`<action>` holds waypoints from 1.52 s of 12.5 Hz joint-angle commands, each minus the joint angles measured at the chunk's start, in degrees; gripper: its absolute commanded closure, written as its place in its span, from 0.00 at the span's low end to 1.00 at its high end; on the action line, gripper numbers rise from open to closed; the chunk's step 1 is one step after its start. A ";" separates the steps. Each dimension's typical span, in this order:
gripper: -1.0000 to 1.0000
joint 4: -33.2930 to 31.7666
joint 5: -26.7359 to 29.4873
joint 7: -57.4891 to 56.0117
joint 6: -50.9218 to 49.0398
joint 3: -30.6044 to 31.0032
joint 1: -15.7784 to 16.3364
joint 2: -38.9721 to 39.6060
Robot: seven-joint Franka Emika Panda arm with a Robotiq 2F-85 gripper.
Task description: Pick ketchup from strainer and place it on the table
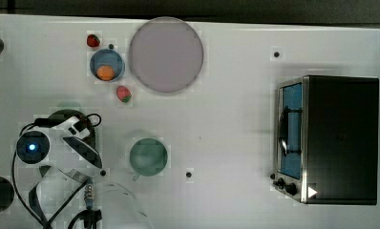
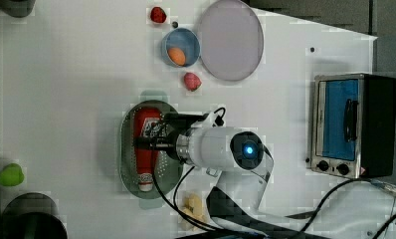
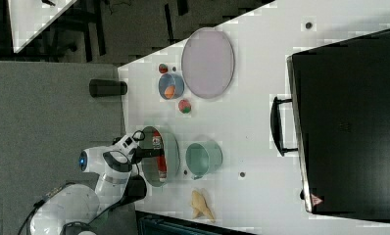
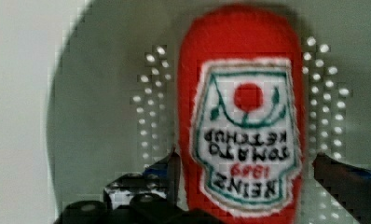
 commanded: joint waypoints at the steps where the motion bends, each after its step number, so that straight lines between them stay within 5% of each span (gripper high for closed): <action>1: 0.29 1.24 -0.31 3.46 0.03 -1.64 2.52 0.32; 2: 0.40 1.25 -0.30 3.47 0.09 -1.47 2.56 -0.10; 7: 0.40 0.94 1.99 3.47 -4.13 1.65 1.83 -7.74; 12: 0.40 3.48 17.02 2.35 -16.70 3.93 -0.78 -20.58; 14: 0.40 6.11 21.49 -1.58 -21.15 3.09 -2.95 -24.07; 19: 0.40 16.10 21.83 -19.35 -39.22 -4.53 -9.16 -26.34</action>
